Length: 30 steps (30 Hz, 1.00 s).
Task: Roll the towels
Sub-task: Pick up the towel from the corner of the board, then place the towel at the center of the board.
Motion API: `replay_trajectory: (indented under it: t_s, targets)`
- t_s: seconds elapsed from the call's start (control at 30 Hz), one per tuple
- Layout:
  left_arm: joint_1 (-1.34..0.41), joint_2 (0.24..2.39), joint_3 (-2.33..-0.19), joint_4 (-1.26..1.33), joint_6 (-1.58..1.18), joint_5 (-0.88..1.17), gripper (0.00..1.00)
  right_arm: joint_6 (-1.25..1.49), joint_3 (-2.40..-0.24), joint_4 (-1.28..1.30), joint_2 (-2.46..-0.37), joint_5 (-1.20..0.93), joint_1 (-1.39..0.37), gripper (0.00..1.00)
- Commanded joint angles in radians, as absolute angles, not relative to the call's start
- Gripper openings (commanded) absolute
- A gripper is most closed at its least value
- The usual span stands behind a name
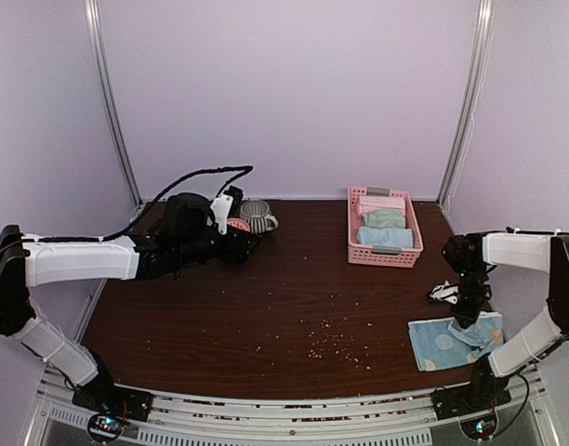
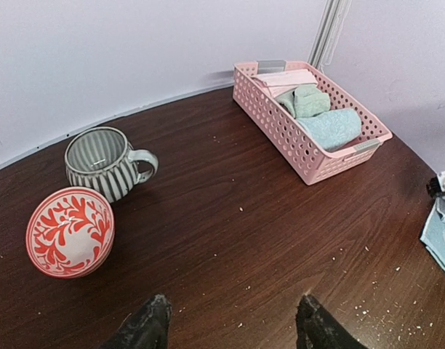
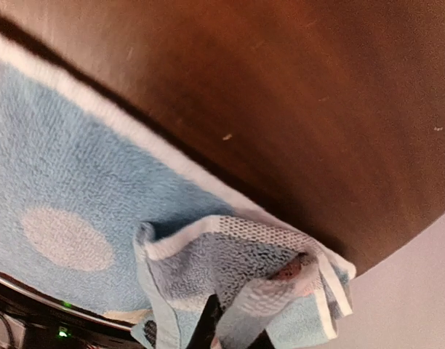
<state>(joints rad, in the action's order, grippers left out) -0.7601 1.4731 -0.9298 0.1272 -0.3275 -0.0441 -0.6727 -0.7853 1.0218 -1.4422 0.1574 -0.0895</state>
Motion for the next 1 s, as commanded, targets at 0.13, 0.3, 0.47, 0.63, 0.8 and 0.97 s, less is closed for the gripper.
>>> replay_trajectory:
  t_s: [0.13,0.3,0.47,0.63,0.8,0.97]
  targets:
    - [-0.762,1.408,-0.921,0.073,-0.22,-0.141,0.59,-0.649,-1.123,1.075,-1.415,-0.248,-0.353,0.0]
    - [-0.761,1.323,-0.917,-0.019,-0.213,-0.34,0.59,-0.636,-1.392,1.087,-1.536,-0.48,-0.633,0.0]
    - [-0.759,1.191,-0.919,-0.076,-0.236,-0.497,0.59,-0.62,-1.903,1.117,-1.652,-0.728,-0.71,0.0]
    - [-0.76,1.049,-0.91,-0.096,-0.218,-0.562,0.59,-0.528,-2.078,0.984,-1.59,-0.896,-0.678,0.0]
    - [-0.759,0.978,-0.887,-0.102,-0.168,-0.553,0.61,-0.597,-1.567,0.8,-1.405,-0.761,-0.634,0.08]
    - [-0.759,1.001,-0.884,-0.147,-0.131,-0.469,0.62,-0.817,-1.14,0.882,-1.295,-0.505,-0.634,0.32]
